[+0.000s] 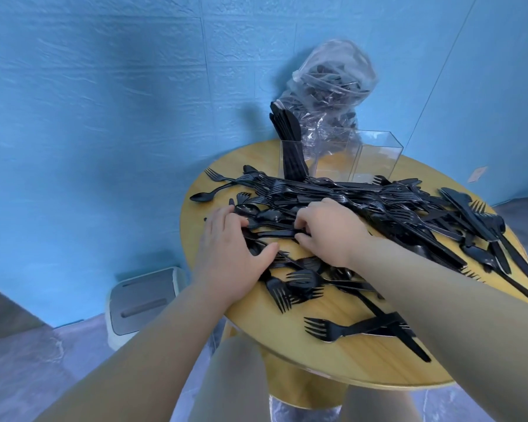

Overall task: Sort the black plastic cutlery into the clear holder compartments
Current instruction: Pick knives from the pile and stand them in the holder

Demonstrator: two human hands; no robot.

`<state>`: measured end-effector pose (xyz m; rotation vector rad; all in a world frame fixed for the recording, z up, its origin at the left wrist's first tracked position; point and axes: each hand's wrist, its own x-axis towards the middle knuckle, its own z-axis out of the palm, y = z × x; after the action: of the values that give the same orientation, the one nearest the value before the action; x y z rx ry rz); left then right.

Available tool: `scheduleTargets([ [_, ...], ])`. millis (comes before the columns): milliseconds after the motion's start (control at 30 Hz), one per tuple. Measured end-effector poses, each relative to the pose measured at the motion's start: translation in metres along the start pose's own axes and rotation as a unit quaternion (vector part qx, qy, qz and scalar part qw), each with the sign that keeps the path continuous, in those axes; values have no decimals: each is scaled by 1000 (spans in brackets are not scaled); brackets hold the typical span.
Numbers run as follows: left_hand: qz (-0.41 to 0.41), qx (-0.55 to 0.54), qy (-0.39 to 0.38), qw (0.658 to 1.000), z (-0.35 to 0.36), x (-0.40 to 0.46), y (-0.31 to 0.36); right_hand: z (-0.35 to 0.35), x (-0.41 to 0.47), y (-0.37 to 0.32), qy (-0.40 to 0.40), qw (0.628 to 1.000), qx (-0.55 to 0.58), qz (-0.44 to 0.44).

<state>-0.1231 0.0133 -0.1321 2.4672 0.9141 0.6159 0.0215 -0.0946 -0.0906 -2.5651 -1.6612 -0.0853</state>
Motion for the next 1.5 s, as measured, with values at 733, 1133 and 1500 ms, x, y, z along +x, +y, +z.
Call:
scheduleTargets([
  [733, 24, 64, -57, 996, 0, 1, 0, -17, -15, 34, 86, 989, 118, 29],
  [1133, 42, 45, -67, 996, -2, -1, 1, -9, -25, 39, 9, 999, 36, 39],
  [1500, -1, 60, -45, 997, -2, 0, 4, 0, -6, 23, 1, 999, 5, 53],
])
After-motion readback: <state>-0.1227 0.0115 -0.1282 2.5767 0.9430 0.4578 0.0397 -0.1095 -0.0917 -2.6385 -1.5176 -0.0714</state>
